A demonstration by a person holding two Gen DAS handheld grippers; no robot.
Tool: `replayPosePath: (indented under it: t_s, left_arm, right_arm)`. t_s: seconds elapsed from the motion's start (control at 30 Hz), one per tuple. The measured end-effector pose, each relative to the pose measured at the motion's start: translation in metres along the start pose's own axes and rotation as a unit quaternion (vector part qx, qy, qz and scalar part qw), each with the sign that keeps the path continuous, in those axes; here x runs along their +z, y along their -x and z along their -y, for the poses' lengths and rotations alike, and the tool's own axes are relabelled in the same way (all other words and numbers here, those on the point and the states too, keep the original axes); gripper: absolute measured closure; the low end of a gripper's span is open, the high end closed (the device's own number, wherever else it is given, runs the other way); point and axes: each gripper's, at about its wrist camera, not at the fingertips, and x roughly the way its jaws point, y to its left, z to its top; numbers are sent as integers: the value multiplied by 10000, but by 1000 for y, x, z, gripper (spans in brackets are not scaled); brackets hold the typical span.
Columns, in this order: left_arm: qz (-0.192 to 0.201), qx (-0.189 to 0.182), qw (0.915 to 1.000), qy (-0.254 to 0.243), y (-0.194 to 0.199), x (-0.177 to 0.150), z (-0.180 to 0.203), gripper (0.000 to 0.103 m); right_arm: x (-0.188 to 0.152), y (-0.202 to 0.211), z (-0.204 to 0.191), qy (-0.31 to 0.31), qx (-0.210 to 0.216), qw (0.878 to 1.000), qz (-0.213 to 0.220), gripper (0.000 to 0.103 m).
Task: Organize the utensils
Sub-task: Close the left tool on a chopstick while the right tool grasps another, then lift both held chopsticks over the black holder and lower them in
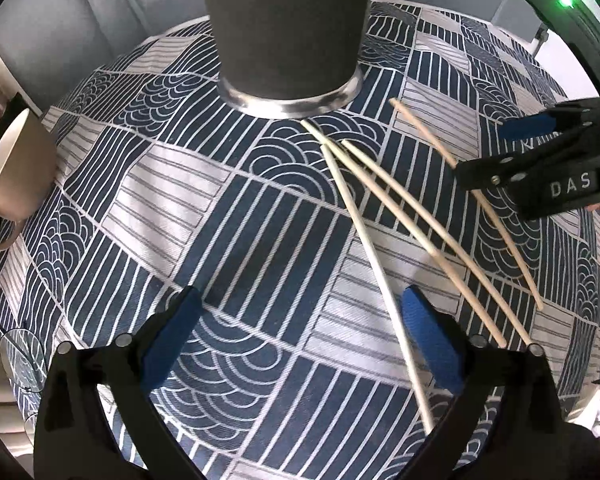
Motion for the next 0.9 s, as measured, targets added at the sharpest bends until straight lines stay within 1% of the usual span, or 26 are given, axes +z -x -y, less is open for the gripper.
replayPosePath:
  t_s: [0.03,0.07,0.1,0.13,0.17,0.2,0.23,0.3,0.33,0.37,0.43,0.53,0.67,0.77,0.83,0.9]
  left_arm:
    - [-9,-9,10000,0,2,0,-2,13]
    - [-26,-23,10000,23,3,0,-6,19]
    - [-53,-23,10000,39,4,1,-8,24]
    - [-86,-16,9999,53,5,2,-11,28]
    - [-89,-9,9999,67,6,3,-13,35]
    - [-85,-3,9999,125,7,3,-16,45]
    - [-74,21,9997,228,9,4,-21,51]
    - [-86,45,9990,445,11,5,-33,85]
    - [-116,0,9985,542,11,5,-39,90]
    - [-180,-122,9974,694,11,5,-47,97]
    - [-290,-275,9950,914,11,5,-59,98]
    - [-395,-306,9921,1152,12,3,-71,98]
    - [-369,-446,9844,1662,17,2,-92,98]
    - [-293,-401,9830,1768,25,9,-101,98]
    - [-211,-423,9822,1817,32,18,-106,98]
    - [-45,-406,9820,1843,45,31,-111,98]
  right_arm:
    - [-1,3,1,50,18,10000,62,27]
    - [-3,5,4,114,39,9999,96,38]
    - [-3,9,6,173,76,9998,112,54]
    - [-3,10,9,170,73,9998,101,62]
    - [-2,12,15,116,84,9999,60,84]
    - [-1,13,21,8,83,10000,-27,95]
    - [-2,13,25,-61,117,9999,-68,97]
    - [-6,13,32,-180,158,9997,-75,98]
    - [-8,14,34,-219,141,9996,-57,98]
    - [-10,15,40,-267,196,9994,-60,98]
    - [-15,16,50,-435,338,9984,-100,98]
    - [-23,18,67,-738,570,9955,-144,99]
    - [-31,23,87,-1132,844,9899,-84,98]
    - [-27,42,99,-1283,1106,9854,176,98]
    - [-16,60,111,-1542,1448,9761,502,98]
    - [-7,80,119,-1692,1663,9683,787,98]
